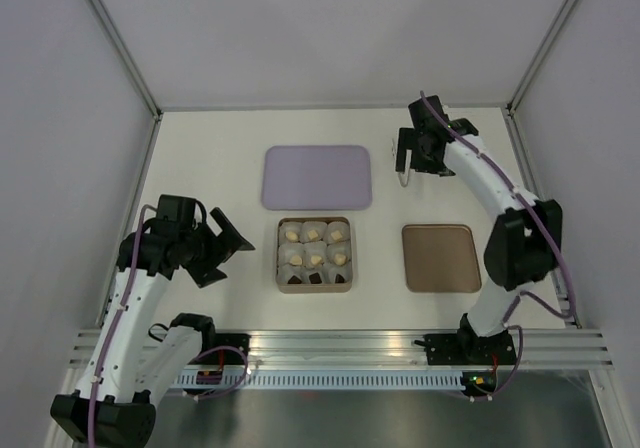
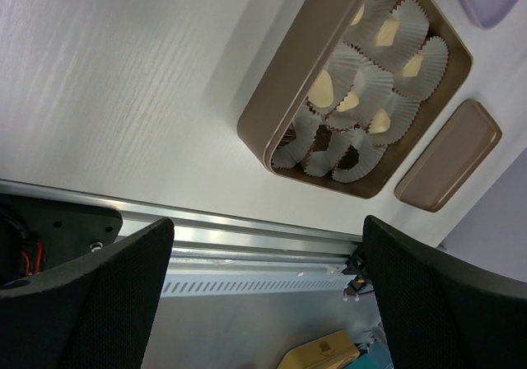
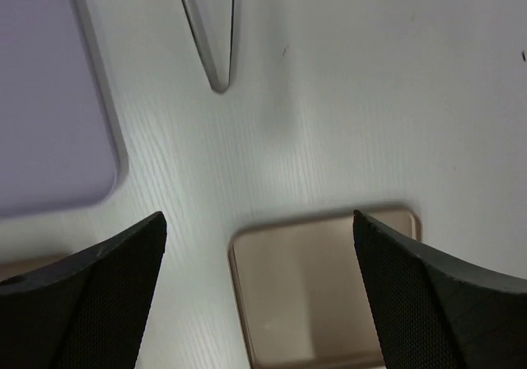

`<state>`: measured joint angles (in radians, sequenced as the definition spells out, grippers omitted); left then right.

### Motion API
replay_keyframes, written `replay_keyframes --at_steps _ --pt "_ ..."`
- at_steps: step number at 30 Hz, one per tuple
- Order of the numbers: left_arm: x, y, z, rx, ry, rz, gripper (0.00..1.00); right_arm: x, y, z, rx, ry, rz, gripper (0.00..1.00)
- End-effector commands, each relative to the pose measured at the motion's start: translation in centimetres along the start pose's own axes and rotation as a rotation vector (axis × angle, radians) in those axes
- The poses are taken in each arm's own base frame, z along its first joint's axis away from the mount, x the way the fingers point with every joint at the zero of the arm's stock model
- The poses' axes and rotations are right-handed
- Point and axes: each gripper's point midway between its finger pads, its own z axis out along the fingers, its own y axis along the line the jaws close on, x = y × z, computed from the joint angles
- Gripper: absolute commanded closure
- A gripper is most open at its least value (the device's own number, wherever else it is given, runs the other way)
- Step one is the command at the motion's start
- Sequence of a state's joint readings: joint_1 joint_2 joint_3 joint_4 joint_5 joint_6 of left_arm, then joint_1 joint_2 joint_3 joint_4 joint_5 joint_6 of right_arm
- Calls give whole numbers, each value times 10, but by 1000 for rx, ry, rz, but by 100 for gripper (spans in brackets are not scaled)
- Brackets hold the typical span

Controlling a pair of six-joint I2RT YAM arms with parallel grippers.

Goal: Pack the chocolate

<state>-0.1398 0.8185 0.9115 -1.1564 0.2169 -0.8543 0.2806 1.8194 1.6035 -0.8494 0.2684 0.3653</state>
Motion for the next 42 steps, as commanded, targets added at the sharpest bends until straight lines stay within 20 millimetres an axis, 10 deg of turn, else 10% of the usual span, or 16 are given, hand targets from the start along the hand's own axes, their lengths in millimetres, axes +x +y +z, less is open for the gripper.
replay_keyframes --at_steps 1,9,16,30,42 --pt "19 7 -1 -21 81 -57 0 45 0 -52 -41 20 -40 2" --pt "24 13 -14 -37 75 -47 0 142 -13 -90 -94 138 -97 2" --pt "31 20 -24 -48 69 -42 1 151 -37 -93 -9 126 -36 2" --pt "50 41 -39 -93 108 -1 0 167 -146 -29 89 335 259 2" --pt "57 45 -50 -117 136 13 0 181 -151 21 28 481 270 15"
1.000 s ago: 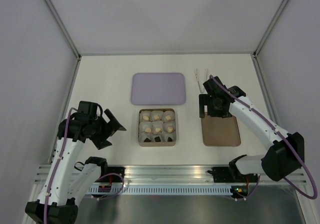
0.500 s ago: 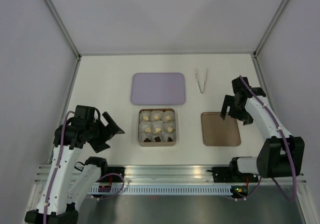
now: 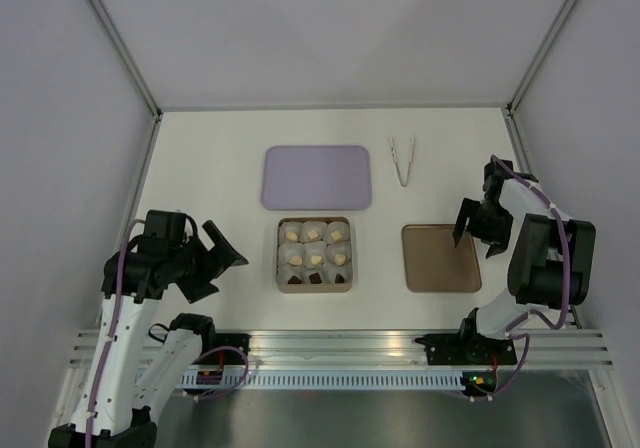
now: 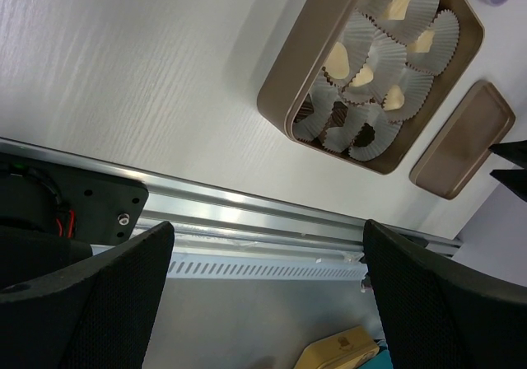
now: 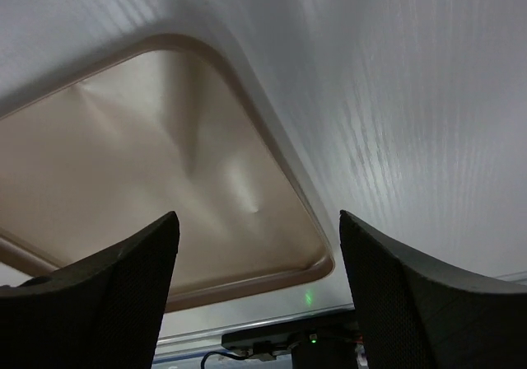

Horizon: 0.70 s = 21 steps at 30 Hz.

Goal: Pack the chocolate

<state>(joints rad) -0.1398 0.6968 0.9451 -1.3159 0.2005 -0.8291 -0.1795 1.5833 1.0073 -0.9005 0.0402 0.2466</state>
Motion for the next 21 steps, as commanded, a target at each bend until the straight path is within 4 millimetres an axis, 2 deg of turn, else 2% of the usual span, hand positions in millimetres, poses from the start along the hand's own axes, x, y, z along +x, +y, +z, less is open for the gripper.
replay_keyframes --at_steps 1,2,9,10,13,15,18,21 --pt "36 23 -22 -95 147 -7 0 -7 -2 12 -28 22 4 18" --pt "36 22 -23 -91 145 -9 0 -7 -3 14 -28 29 9 24" --pt "36 20 -26 -70 129 -27 0 0 8 23 -86 74 2 32" --pt "36 19 -27 -64 125 -33 0 1 8 24 -85 77 7 38" --pt "37 16 -31 -43 113 -47 0 3 10 27 -95 87 12 46" --pt "38 15 -31 -35 113 -56 0 5 11 28 -100 96 13 48" --pt "39 15 -32 -22 108 -63 0 6 11 30 -104 108 12 62" --pt "40 14 -33 -13 103 -72 0 7 12 31 -108 110 9 67"
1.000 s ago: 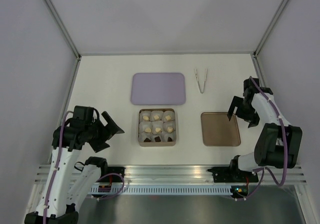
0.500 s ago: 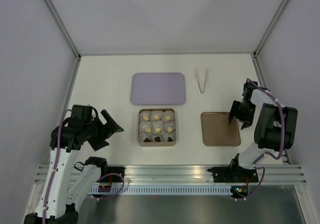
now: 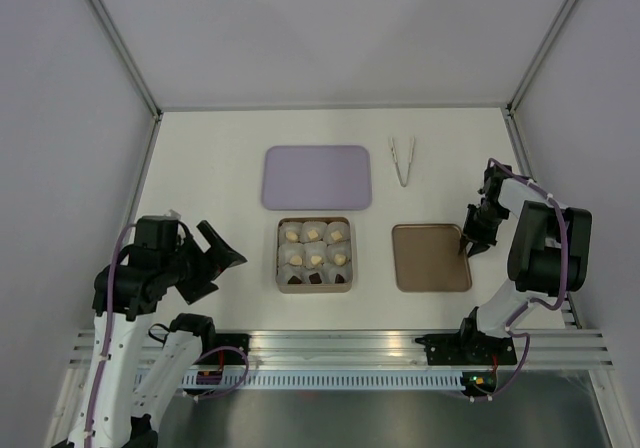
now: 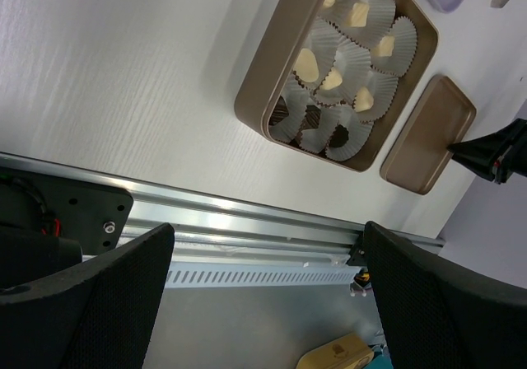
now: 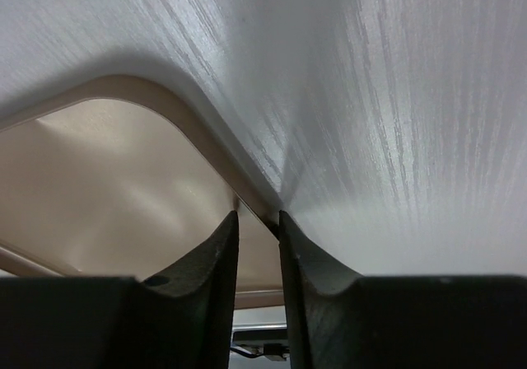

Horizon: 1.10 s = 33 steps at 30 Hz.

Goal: Pack the chocolate

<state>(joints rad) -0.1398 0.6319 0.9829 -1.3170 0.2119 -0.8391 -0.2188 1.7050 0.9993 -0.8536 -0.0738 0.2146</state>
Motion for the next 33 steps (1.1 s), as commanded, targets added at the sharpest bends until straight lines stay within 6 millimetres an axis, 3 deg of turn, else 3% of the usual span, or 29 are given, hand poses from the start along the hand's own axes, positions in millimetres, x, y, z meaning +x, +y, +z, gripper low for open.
replay_keyframes --at_steps 1,9,11,13,19,24,28,33 --pt "41 22 -20 -95 158 -91 0 0 3 3 -19 6 -1 70" --pt "40 18 -24 -70 145 -100 0 3 5 12 -30 34 5 74" --pt "40 17 -24 -68 143 -105 0 5 5 13 -33 42 4 81" --pt "40 19 -24 -76 144 -107 0 5 8 12 -48 44 -5 98" --pt "30 10 -25 -77 135 -93 0 5 6 -15 -43 -6 -33 99" --pt "10 -25 -30 8 123 -63 0 4 18 -51 -111 -133 -5 99" --pt "-16 -68 -30 128 99 -31 0 4 35 -87 -176 -198 -7 100" --pt "-42 -134 -30 310 110 17 1 7 87 -146 -337 -296 -62 100"
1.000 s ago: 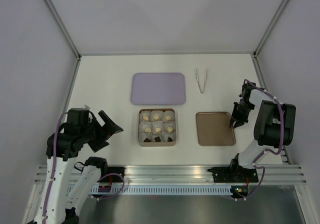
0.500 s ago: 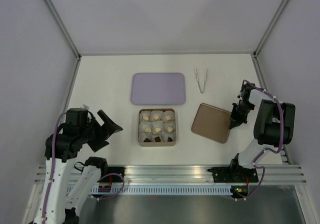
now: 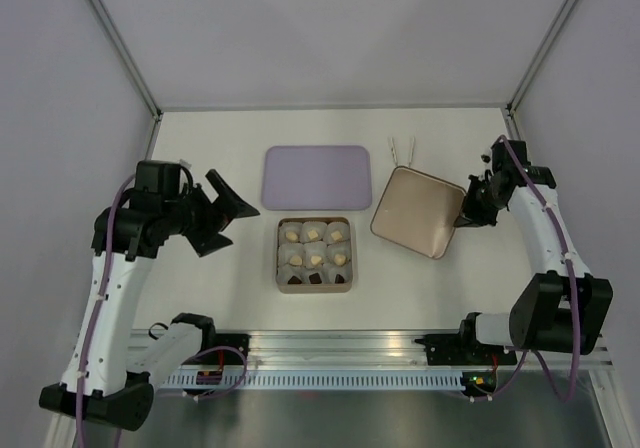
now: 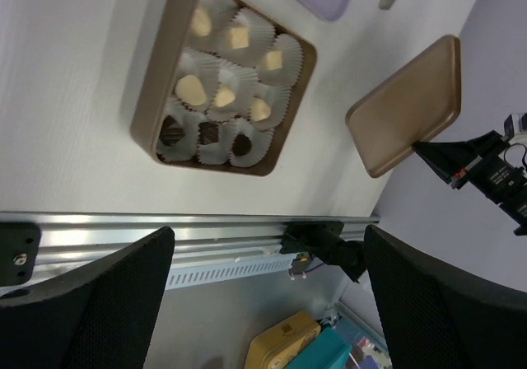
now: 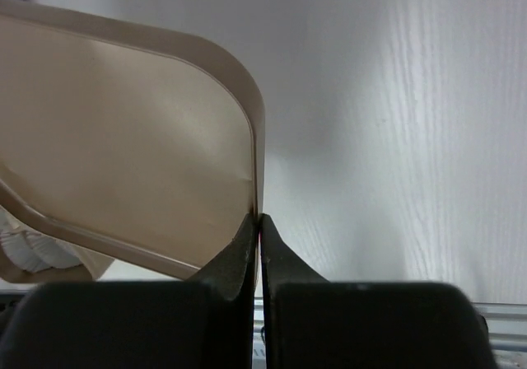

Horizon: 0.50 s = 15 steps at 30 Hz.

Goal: Pack the chocolate

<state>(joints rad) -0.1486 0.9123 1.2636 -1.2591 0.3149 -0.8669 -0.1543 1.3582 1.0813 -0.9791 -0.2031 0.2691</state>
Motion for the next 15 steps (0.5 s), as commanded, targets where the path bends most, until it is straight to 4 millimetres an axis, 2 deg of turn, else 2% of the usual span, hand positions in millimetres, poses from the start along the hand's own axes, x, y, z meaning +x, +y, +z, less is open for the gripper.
replay_keyframes --at_steps 1,2,3,4,5,6,7,8,10,11,13,15 --pt "4 -58 -2 192 103 22 0 -8 54 -42 -131 -51 -14 100" --pt "0 -73 -3 229 86 52 0 -16 69 -56 -148 -81 -42 100" --pt "9 -84 8 219 140 86 1 -4 89 -61 -160 -51 -78 99" --pt "11 -99 6 247 140 125 0 -2 103 -62 -175 -36 -93 100" --pt "24 -114 11 271 172 186 0 -6 121 -74 -207 -60 -112 100" --pt "27 -122 25 259 200 210 0 -4 131 -77 -216 -56 -115 100" --pt "31 -129 33 256 216 233 0 7 152 -79 -243 -28 -136 99" --pt "36 -139 33 268 219 268 0 5 168 -90 -283 -41 -150 100" --pt "36 -154 43 276 235 286 0 20 193 -95 -320 -1 -195 99" --pt "37 -159 45 283 237 298 0 22 204 -104 -343 -9 -218 100" --pt "34 -166 53 285 233 305 0 39 217 -108 -358 32 -263 100" --pt "32 -169 56 288 224 306 0 44 229 -118 -401 35 -262 99"
